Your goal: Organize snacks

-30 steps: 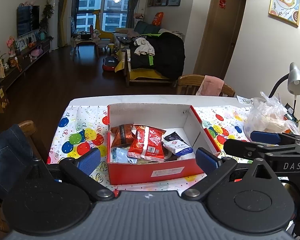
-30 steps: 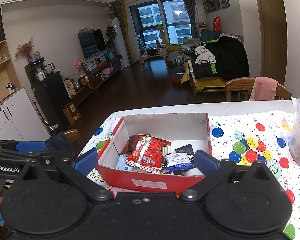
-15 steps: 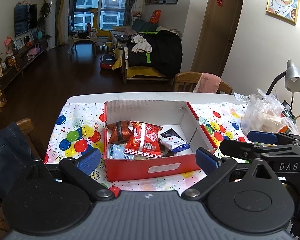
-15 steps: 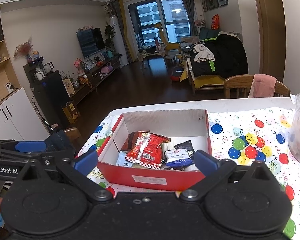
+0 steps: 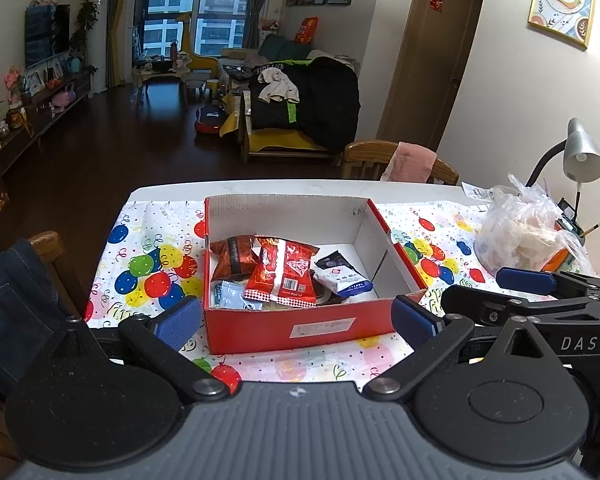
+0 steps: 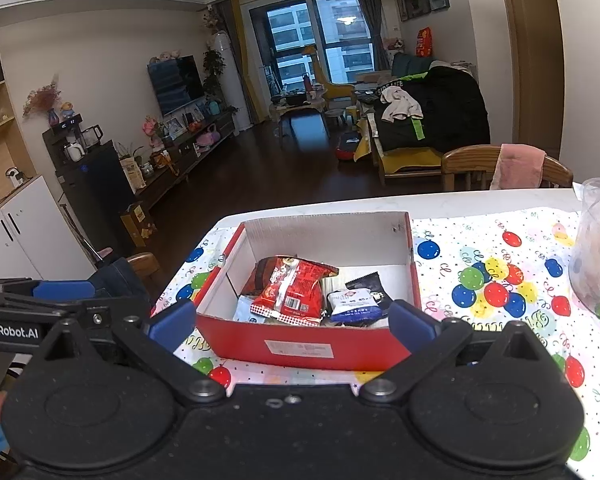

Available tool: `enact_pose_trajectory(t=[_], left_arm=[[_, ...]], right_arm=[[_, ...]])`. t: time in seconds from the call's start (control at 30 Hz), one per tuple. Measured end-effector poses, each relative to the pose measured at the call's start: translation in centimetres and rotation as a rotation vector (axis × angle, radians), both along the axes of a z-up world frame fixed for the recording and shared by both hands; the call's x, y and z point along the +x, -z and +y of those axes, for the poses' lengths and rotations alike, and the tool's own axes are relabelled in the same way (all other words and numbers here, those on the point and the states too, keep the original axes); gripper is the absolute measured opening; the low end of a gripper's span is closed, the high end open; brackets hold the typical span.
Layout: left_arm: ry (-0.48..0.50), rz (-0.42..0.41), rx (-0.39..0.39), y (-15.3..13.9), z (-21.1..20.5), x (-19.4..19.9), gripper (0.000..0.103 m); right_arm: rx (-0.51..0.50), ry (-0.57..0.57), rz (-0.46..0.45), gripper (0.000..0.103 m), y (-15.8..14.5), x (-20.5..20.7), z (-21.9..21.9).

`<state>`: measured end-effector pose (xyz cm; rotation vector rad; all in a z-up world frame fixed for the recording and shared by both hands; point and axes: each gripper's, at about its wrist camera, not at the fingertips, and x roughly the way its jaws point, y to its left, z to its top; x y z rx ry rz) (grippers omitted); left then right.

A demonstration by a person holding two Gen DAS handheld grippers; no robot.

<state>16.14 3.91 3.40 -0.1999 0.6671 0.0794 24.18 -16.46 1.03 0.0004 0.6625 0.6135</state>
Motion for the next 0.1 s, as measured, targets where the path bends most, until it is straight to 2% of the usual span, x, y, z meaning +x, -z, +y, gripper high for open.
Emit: enact_pose_trajectory(t=[0.1], left_arm=[[0.012,-0.003,-0.001,-0.08,-0.07,-0.33,0.102]], right_arm=[[0.003,0.013,0.003,0.103,-0.04,-0.33,-0.05]])
